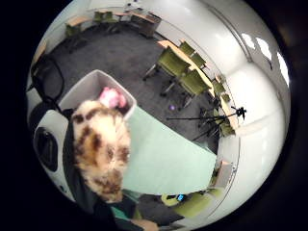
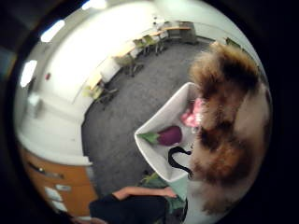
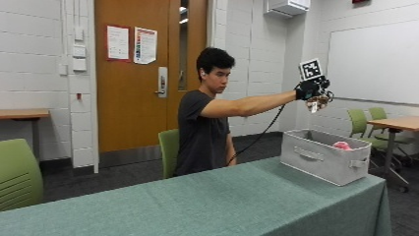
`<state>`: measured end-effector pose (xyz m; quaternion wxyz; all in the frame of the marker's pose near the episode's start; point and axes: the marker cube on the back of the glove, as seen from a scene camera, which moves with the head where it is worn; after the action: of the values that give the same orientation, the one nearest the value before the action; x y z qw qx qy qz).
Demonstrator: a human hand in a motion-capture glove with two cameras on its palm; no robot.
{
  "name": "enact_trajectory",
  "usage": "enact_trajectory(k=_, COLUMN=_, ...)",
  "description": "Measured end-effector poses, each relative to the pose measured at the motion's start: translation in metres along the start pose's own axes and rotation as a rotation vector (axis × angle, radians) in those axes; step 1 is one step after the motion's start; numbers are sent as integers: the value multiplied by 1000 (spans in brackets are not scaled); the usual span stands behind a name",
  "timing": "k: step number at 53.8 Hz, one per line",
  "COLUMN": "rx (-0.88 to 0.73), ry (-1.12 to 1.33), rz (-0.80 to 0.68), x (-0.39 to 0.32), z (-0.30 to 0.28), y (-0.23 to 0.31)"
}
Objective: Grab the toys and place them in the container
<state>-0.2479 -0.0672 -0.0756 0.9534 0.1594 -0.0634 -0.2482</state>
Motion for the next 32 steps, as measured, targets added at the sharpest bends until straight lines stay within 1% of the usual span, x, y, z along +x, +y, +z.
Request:
enact_trajectory(k=2, rx=-5, ry=-24, rz=3, x=-7, z=7, y=-5)
enact_trajectory(k=6, rx=-22, ry=-106, rz=-10, x=26, z=22, y=-9)
enact_trajectory(k=9, rx=-47, ry=-118, rz=-87, x=25, z=32, y=-7)
enact_trajectory(k=11, rx=-94, ry=-94, rz=-112, x=23, z=41, y=-4)
enact_trajectory(k=13, rx=-181, ry=-61, rz=-75, x=23, z=52, y=-2)
enact_trajectory(k=15, rx=-273, ry=-36, rz=-2, x=24, z=62, y=-1)
enact_trajectory(k=17, rx=-325, ry=-9, rz=47, x=28, z=70, y=0)
enact_trajectory(k=18, rx=-334, ry=0, rz=44, x=31, z=72, y=1)
enact_trajectory(k=21, rx=-334, ry=-7, rz=-12, x=39, z=73, y=6)
enact_trajectory(k=28, rx=-311, ry=23, rz=-48, x=55, z=60, y=23)
enact_trajectory(k=30, rx=-292, ry=44, rz=-23, x=37, z=55, y=27)
enact_trajectory(k=32, rx=-274, ry=0, rz=32, x=7, z=48, y=32)
